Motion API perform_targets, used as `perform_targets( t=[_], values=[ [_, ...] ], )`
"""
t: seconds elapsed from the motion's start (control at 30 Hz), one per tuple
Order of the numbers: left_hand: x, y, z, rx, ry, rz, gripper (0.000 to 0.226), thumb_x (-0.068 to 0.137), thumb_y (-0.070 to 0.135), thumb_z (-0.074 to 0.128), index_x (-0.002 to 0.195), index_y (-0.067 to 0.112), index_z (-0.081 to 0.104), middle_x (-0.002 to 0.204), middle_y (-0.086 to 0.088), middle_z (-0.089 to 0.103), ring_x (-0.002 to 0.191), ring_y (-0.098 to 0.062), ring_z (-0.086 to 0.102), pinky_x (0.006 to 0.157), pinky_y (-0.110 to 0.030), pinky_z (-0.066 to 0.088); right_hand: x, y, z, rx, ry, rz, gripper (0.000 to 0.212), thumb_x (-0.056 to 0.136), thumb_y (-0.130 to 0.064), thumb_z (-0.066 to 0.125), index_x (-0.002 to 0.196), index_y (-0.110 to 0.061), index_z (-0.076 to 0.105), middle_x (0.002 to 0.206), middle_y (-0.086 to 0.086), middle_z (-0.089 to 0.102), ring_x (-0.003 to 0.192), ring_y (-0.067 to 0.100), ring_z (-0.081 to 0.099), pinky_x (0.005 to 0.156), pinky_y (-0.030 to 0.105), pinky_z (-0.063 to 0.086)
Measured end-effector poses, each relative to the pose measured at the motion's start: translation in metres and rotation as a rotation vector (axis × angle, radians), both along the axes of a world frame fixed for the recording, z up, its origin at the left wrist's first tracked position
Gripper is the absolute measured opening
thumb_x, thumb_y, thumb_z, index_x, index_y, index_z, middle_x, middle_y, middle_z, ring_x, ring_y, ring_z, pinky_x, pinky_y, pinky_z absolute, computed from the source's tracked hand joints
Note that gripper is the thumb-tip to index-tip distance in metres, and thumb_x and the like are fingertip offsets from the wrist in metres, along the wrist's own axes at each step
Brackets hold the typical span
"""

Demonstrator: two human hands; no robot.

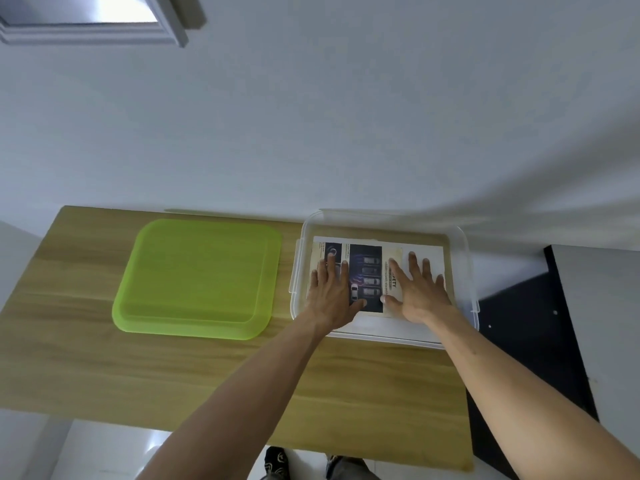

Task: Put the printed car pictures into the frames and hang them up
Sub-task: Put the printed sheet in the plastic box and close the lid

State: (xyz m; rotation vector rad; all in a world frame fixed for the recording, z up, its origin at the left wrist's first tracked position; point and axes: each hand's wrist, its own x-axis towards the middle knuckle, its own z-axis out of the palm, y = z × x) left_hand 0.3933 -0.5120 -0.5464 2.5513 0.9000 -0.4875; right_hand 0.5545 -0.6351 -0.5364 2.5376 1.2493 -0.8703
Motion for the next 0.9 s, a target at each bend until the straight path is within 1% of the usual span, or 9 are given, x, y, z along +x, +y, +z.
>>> perform_targets(
  t=[0.13,0.27,0.33,0.43,0.53,0.6,0.7,0.8,0.9],
  values=[
    [-0.017,0.022,0.029,0.16,-0.221,-0.063,0.082,0.097,0.061,0.025,0.155,0.005,0.01,0.162,-0.018,0.002,0.151,-0.031,0.0,0.122,-0.041,-0.003,-0.007,0.021,0.021,0.127,-0.076,0.068,0.085,0.096,-0.068,0.034,0.159,-0.029,-0.008,0.167,0.011,-0.012,0.154,0.033,-0.008,0.123,0.049,0.004],
    [-0.053,0.062,0.053,0.305,-0.321,0.018,0.077,0.092,0.058,0.024,0.143,0.002,0.041,0.15,-0.022,0.039,0.14,-0.037,0.034,0.119,-0.047,0.02,-0.032,0.059,0.044,0.334,-0.1,0.128,0.078,0.099,-0.062,0.033,0.16,-0.023,0.007,0.168,0.009,0.003,0.155,0.028,0.003,0.125,0.044,0.01],
    [-0.079,0.086,0.056,0.353,-0.31,0.073,0.073,0.092,0.057,0.027,0.135,0.002,0.05,0.139,-0.022,0.049,0.13,-0.039,0.045,0.114,-0.049,0.029,-0.053,0.083,0.053,0.422,-0.092,0.164,0.073,0.1,-0.058,0.037,0.159,-0.019,0.018,0.167,0.01,0.013,0.154,0.026,0.011,0.124,0.043,0.014],
    [-0.127,0.121,0.059,0.378,-0.248,0.137,0.071,0.091,0.056,0.031,0.131,0.001,0.053,0.132,-0.021,0.054,0.123,-0.038,0.05,0.108,-0.046,0.036,-0.091,0.12,0.059,0.521,-0.103,0.243,0.066,0.098,-0.052,0.047,0.152,-0.014,0.036,0.159,0.013,0.035,0.147,0.029,0.031,0.12,0.044,0.027],
    [-0.176,0.151,0.057,0.348,-0.168,0.212,0.066,0.096,0.053,0.041,0.139,0.004,0.044,0.142,-0.02,0.045,0.13,-0.035,0.043,0.109,-0.043,0.033,-0.134,0.151,0.063,0.603,-0.094,0.273,0.06,0.096,-0.046,0.055,0.143,-0.009,0.048,0.146,0.015,0.05,0.134,0.032,0.048,0.111,0.045,0.039],
    [-0.206,0.169,0.053,0.316,-0.123,0.28,0.067,0.096,0.054,0.043,0.141,0.005,0.039,0.145,-0.019,0.04,0.132,-0.034,0.04,0.108,-0.043,0.034,-0.164,0.167,0.063,0.587,-0.064,0.282,0.061,0.097,-0.047,0.053,0.145,-0.01,0.045,0.146,0.014,0.048,0.133,0.032,0.048,0.11,0.044,0.041],
    [-0.242,0.195,0.047,0.267,-0.07,0.379,0.069,0.094,0.056,0.043,0.142,0.007,0.037,0.145,-0.017,0.039,0.13,-0.033,0.04,0.102,-0.044,0.04,-0.201,0.188,0.055,0.466,-0.002,0.203,0.067,0.099,-0.05,0.048,0.153,-0.014,0.031,0.154,0.014,0.034,0.137,0.032,0.042,0.108,0.044,0.043],
    [-0.27,0.215,0.036,0.197,-0.021,0.448,0.072,0.092,0.058,0.047,0.143,0.008,0.035,0.144,-0.017,0.038,0.13,-0.035,0.039,0.1,-0.047,0.041,-0.227,0.202,0.039,0.269,0.039,0.019,0.079,0.097,-0.053,0.051,0.157,-0.018,0.014,0.157,0.018,0.022,0.139,0.037,0.038,0.103,0.047,0.048],
    [-0.292,0.23,0.025,0.124,0.027,0.521,0.08,0.088,0.062,0.052,0.144,0.009,0.031,0.146,-0.016,0.035,0.133,-0.035,0.035,0.1,-0.05,0.04,-0.241,0.205,0.022,0.132,0.08,-0.19,0.092,0.093,-0.055,0.057,0.158,-0.019,0.002,0.156,0.022,0.018,0.14,0.039,0.033,0.104,0.049,0.045]
  ],
)
